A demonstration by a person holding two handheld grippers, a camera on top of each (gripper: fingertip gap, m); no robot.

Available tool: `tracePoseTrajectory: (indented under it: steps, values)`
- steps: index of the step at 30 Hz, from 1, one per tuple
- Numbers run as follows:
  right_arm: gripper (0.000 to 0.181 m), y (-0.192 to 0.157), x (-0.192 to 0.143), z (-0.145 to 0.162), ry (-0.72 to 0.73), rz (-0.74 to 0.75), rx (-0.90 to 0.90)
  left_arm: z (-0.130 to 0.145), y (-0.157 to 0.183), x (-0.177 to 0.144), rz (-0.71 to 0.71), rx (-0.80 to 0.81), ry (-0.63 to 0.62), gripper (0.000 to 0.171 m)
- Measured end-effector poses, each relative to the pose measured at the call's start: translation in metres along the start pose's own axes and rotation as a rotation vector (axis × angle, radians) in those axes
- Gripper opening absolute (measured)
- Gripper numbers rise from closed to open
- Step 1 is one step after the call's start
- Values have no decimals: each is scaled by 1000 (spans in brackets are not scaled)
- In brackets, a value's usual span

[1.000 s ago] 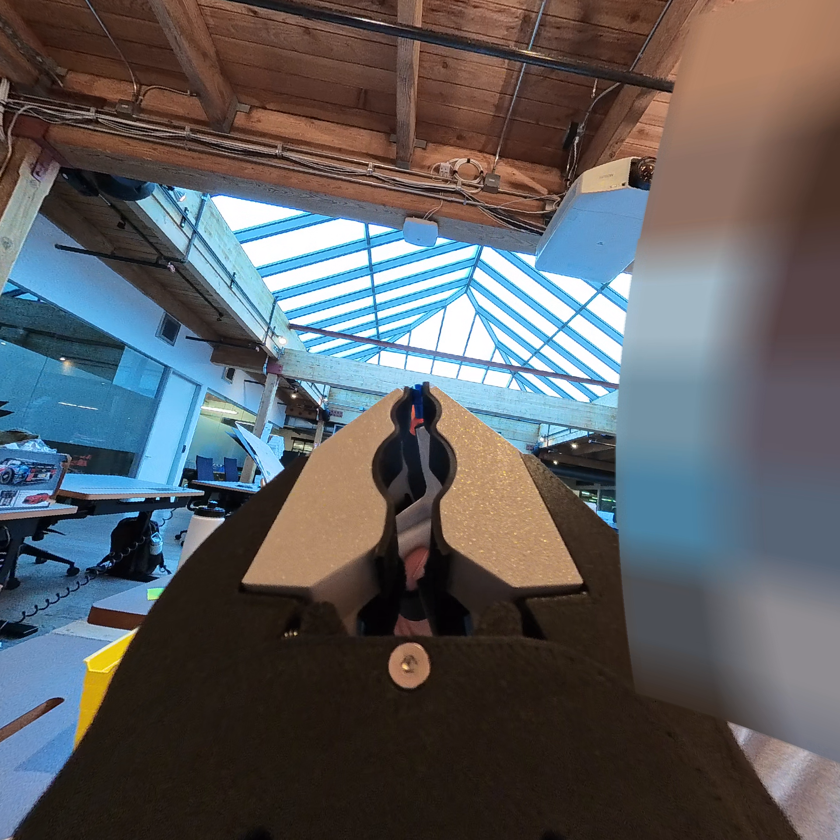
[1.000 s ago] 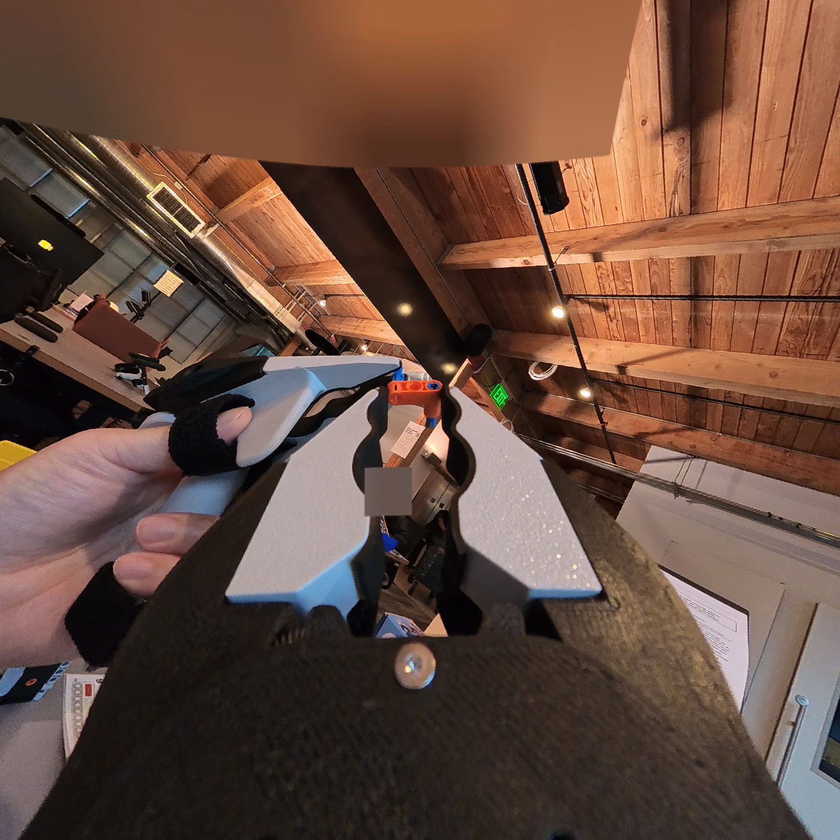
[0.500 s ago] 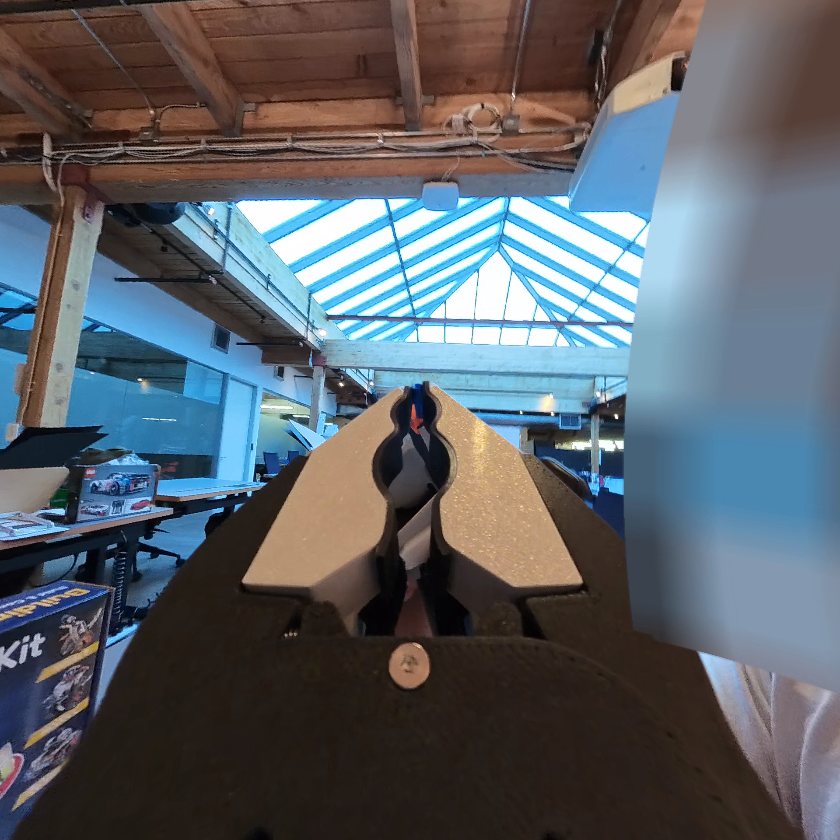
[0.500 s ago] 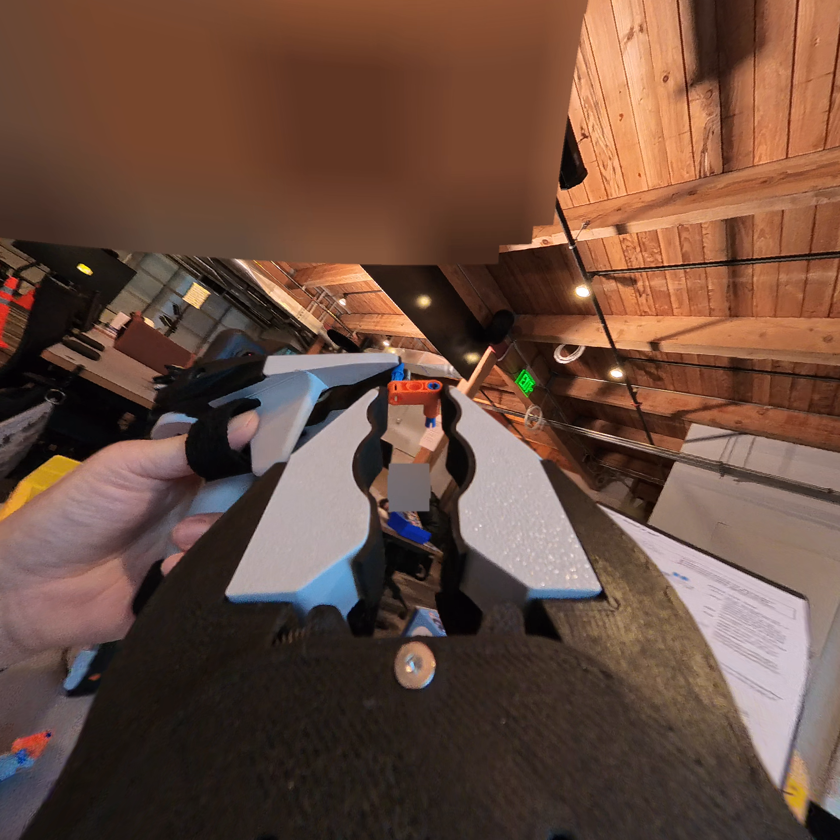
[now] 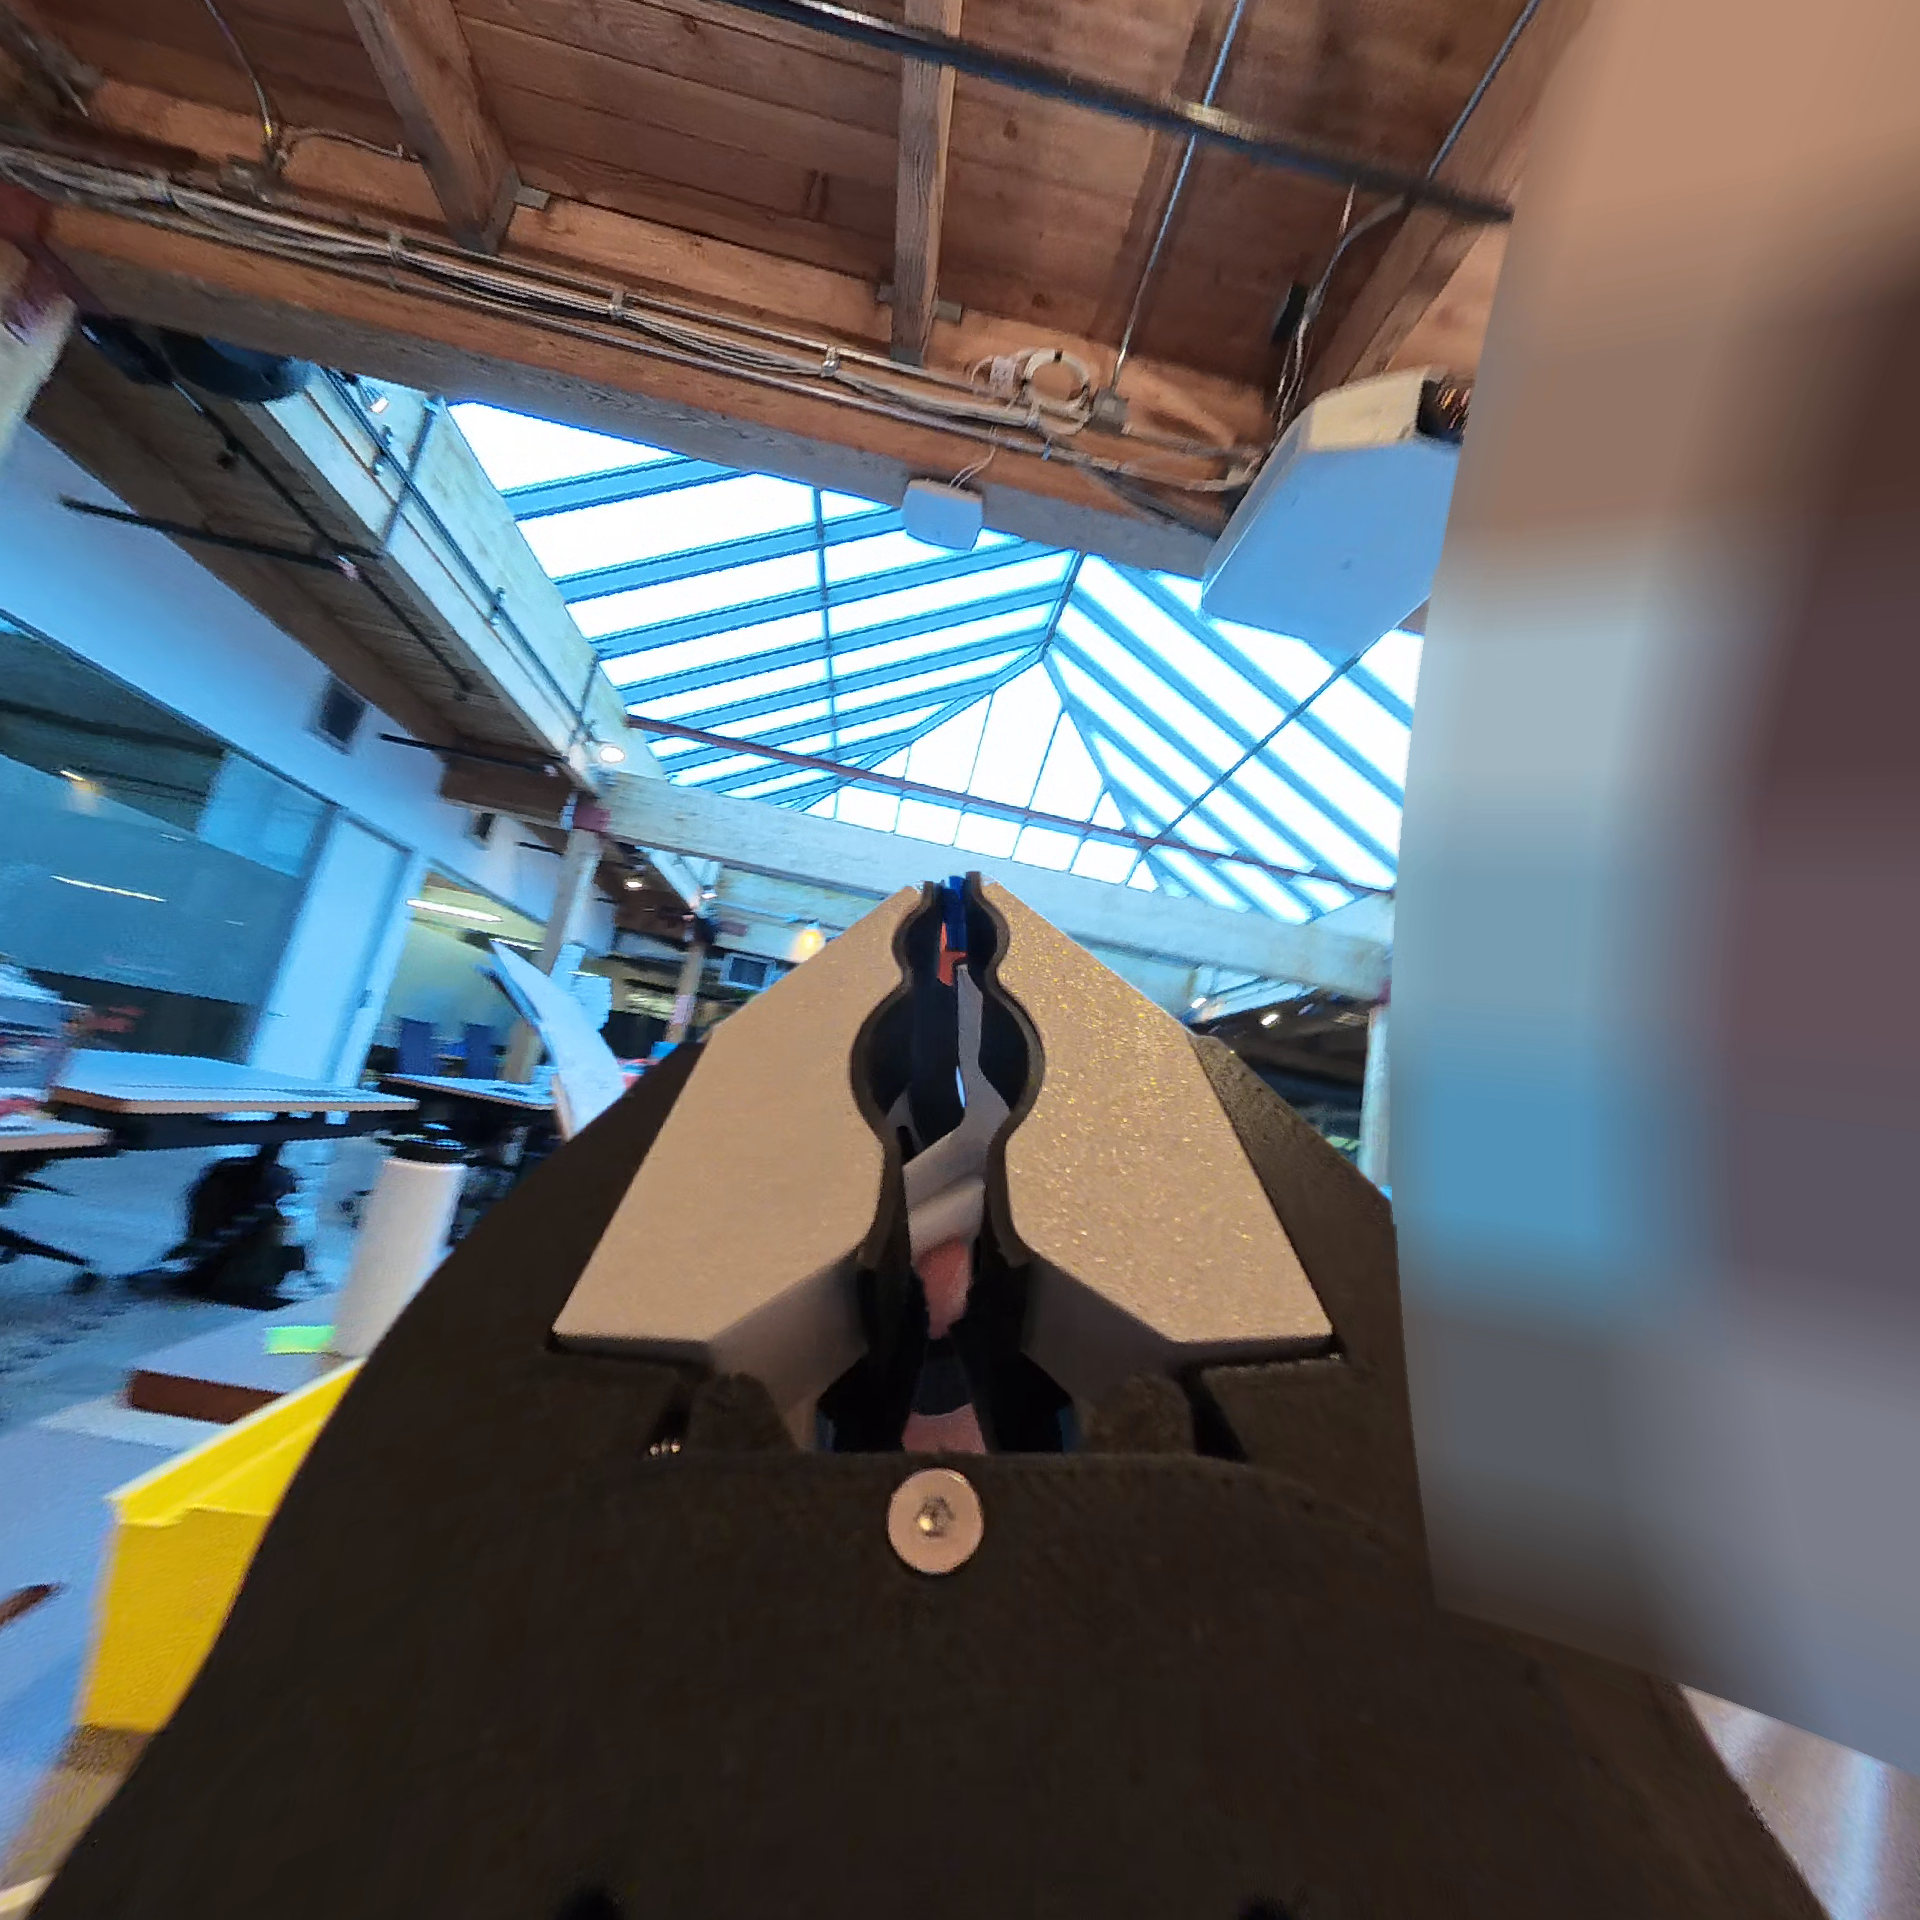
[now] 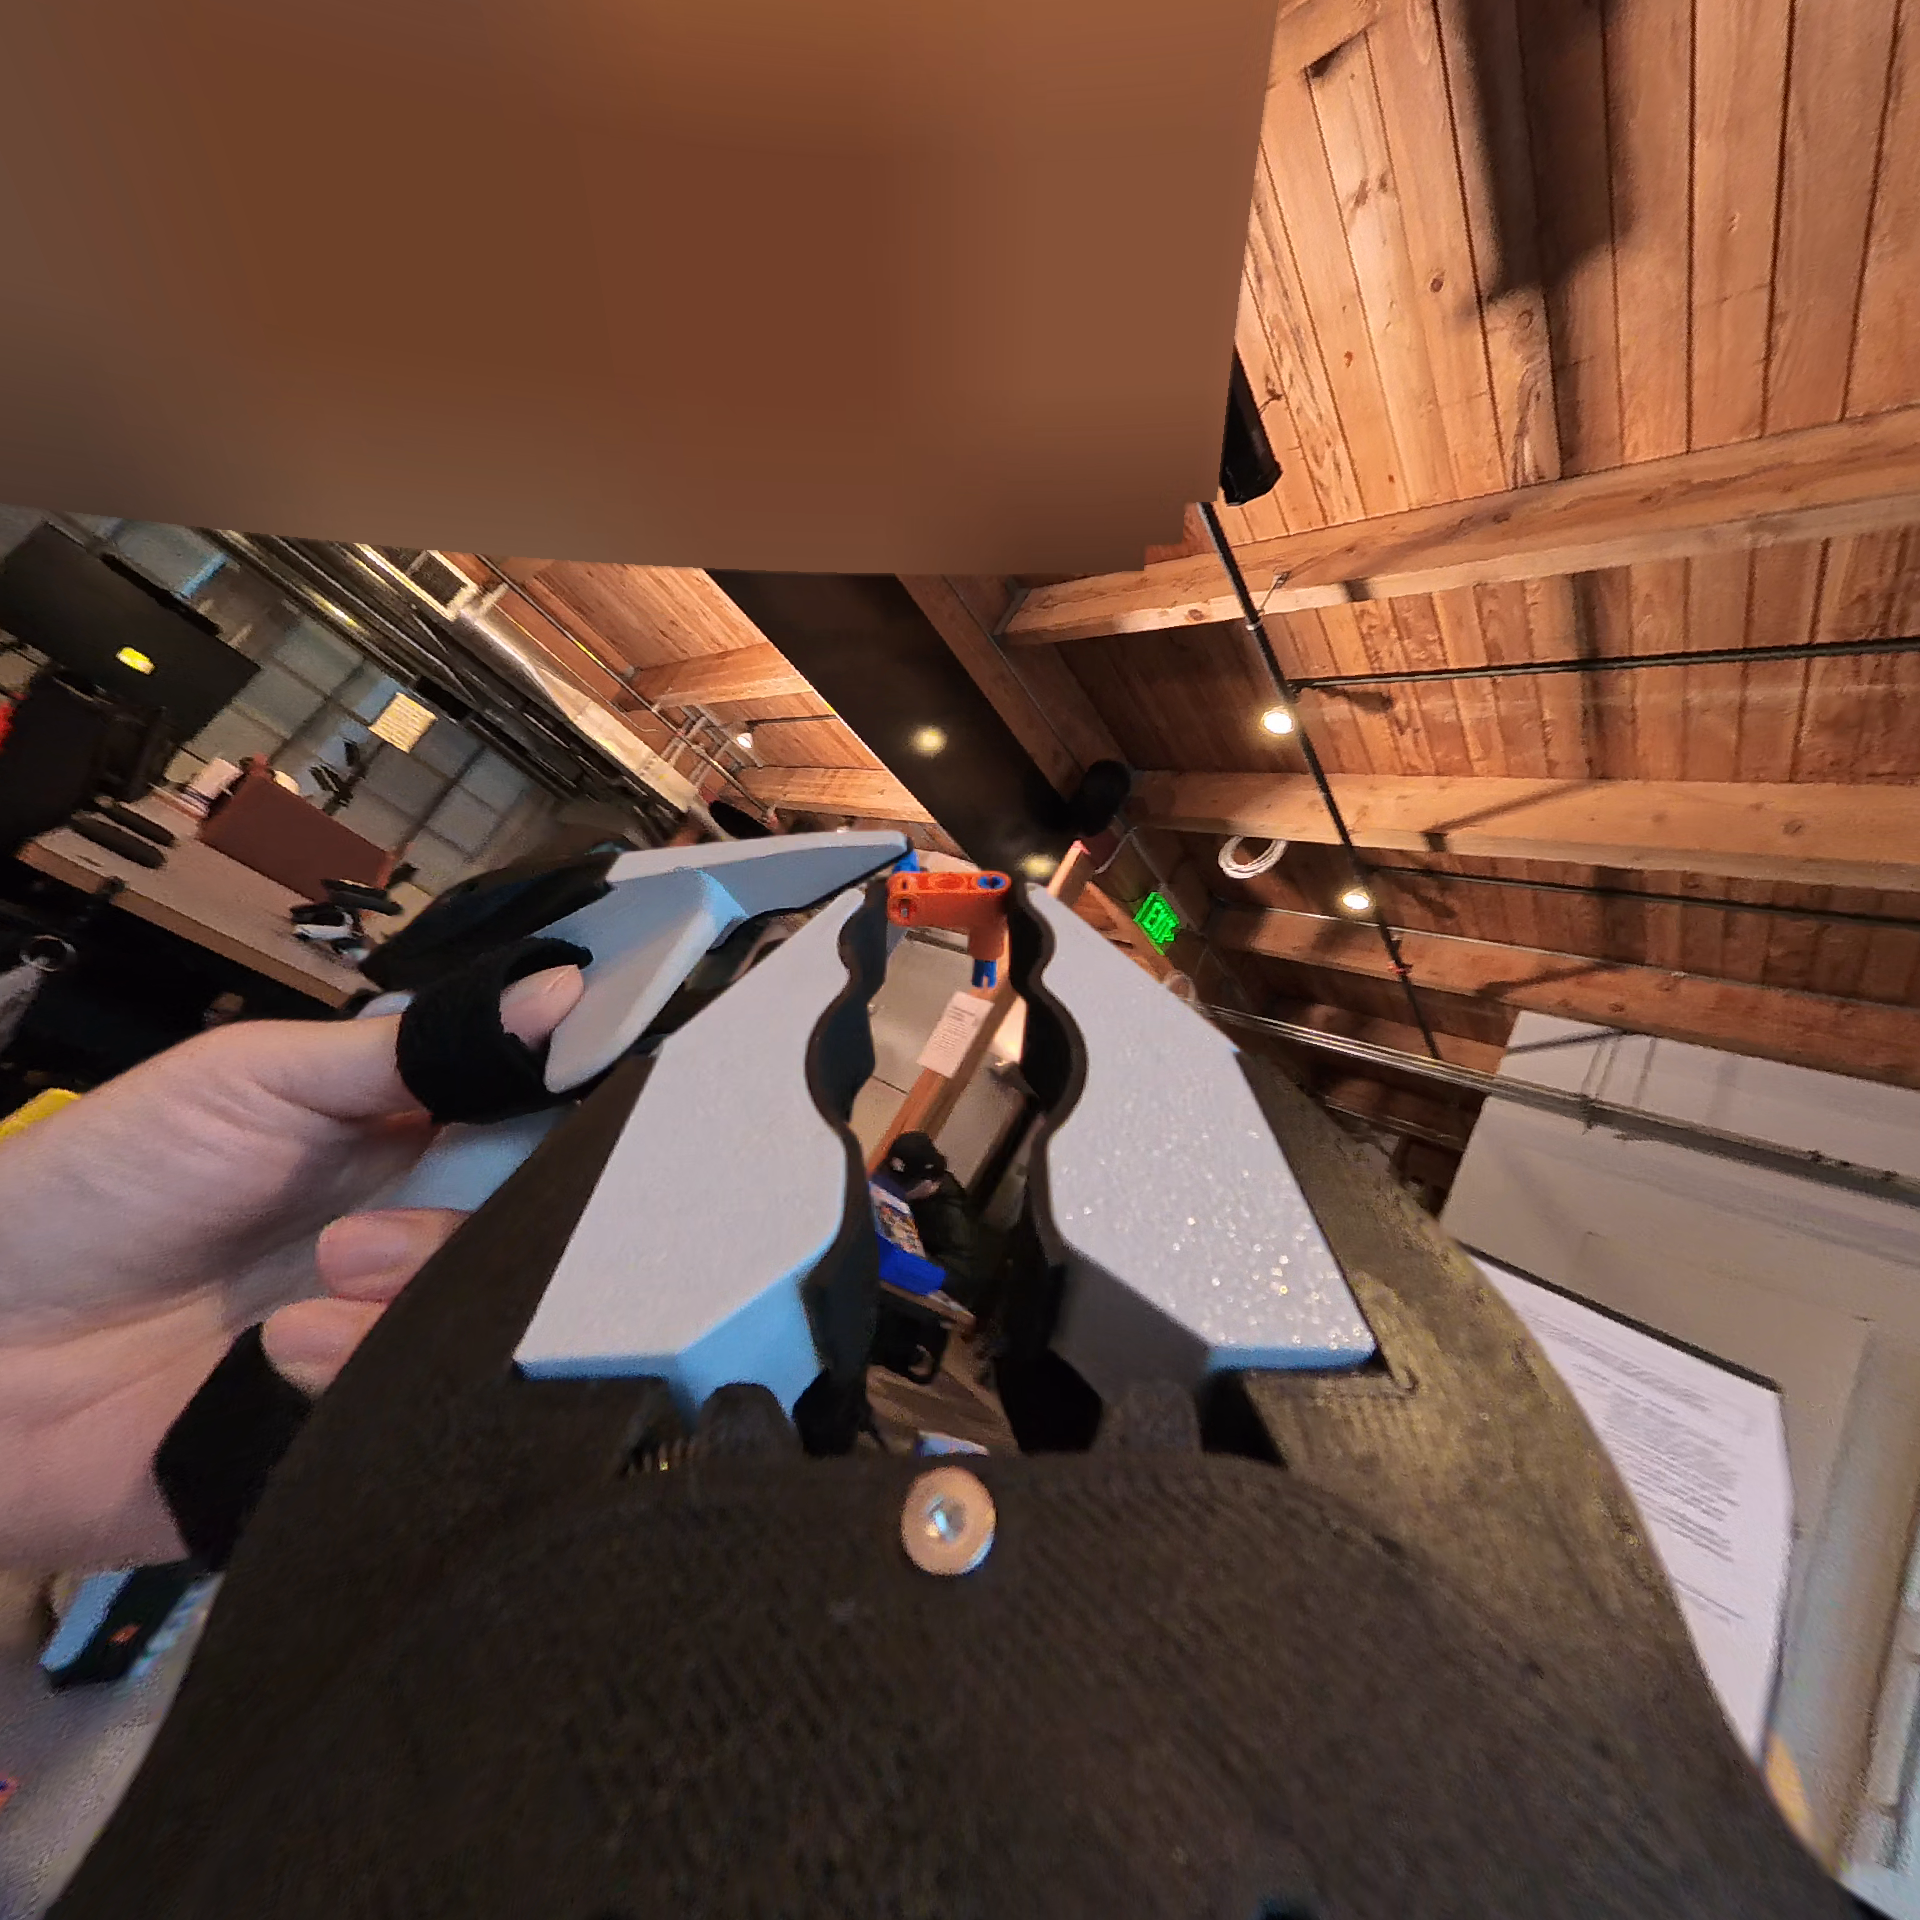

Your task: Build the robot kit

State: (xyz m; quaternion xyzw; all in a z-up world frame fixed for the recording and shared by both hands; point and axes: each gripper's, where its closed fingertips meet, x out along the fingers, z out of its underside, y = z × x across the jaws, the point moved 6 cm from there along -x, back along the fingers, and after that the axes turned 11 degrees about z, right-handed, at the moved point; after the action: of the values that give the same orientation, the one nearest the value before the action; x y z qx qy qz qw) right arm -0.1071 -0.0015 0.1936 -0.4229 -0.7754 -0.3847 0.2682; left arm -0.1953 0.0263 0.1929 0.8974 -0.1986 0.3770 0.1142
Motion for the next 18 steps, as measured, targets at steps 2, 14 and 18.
tracePoseTrajectory:
  steps: [2,14,18]
  values:
    - [23,-1,0,-1,1,21,-54,1,-1,0,6,-17,16,2]
    - [23,-2,2,3,-71,36,-95,-3,-2,-3,-62,103,-66,2]
    - [23,-2,3,5,-93,46,-95,-4,-2,-4,-87,141,-90,2]
